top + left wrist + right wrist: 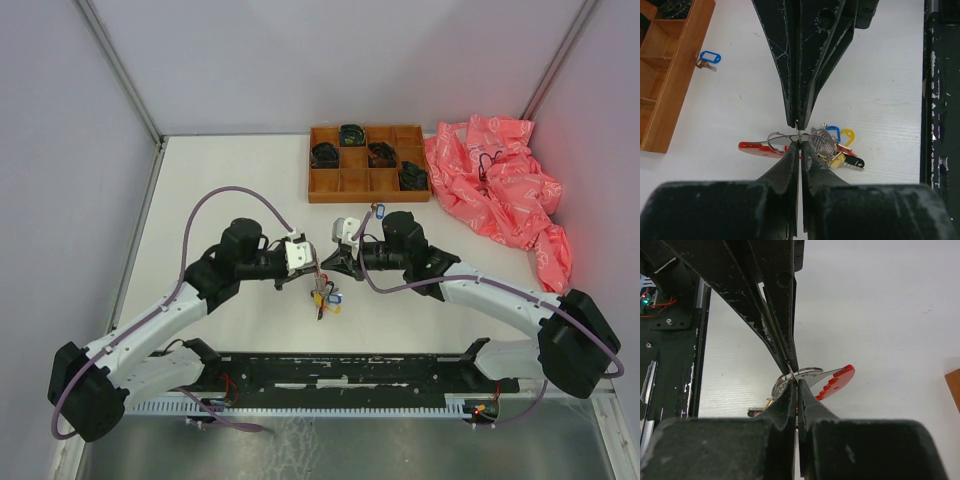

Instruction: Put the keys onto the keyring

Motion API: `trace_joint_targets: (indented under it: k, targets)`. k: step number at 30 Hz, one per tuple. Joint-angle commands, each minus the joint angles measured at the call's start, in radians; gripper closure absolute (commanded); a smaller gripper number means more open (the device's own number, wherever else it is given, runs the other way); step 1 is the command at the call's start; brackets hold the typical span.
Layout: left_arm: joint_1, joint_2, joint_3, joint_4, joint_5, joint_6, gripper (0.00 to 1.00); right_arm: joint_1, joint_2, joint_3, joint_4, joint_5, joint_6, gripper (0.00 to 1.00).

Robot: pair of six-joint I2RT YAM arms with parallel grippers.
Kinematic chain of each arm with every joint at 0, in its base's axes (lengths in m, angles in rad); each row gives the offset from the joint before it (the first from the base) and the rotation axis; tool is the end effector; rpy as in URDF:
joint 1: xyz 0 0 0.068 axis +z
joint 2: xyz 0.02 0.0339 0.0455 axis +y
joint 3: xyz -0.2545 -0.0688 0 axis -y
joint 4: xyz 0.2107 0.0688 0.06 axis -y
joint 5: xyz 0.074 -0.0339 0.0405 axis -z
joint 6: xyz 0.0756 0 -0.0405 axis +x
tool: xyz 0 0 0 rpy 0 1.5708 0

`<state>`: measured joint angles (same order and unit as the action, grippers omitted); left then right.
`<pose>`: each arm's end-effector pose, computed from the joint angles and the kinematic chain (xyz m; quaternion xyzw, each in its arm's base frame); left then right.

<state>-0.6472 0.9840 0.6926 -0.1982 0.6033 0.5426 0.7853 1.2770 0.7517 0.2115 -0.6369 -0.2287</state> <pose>0.1484 -0.1659 0.2583 0.5854 0.5924 -0.2801 0.4774 0.1711 0.2346 0.2617 -0.5339 0.5822 0.3969 0.4673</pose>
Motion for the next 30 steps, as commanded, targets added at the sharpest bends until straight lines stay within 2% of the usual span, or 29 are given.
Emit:
trace_joint_targets:
  k: [1, 17, 21, 25, 30]
  targets:
    - [-0.001, 0.014, 0.026, 0.071, 0.007, -0.036, 0.93, 0.008, -0.005, 0.043, 0.101, -0.070, 0.033, 0.99]
    - [-0.002, 0.027, 0.025, 0.110, 0.002, -0.076, 0.89, 0.009, -0.005, 0.032, 0.129, -0.087, 0.055, 0.99]
    - [-0.002, 0.027, 0.024, 0.125, 0.002, -0.090, 0.90, 0.011, -0.002, 0.032, 0.128, -0.095, 0.056, 0.99]
    - [-0.002, 0.028, 0.027, 0.128, 0.003, -0.093, 0.97, 0.013, 0.001, 0.035, 0.110, -0.095, 0.050, 0.99]
    - [-0.002, 0.028, 0.028, 0.133, 0.019, -0.095, 0.97, 0.016, 0.003, 0.037, 0.086, -0.081, 0.045, 0.99]
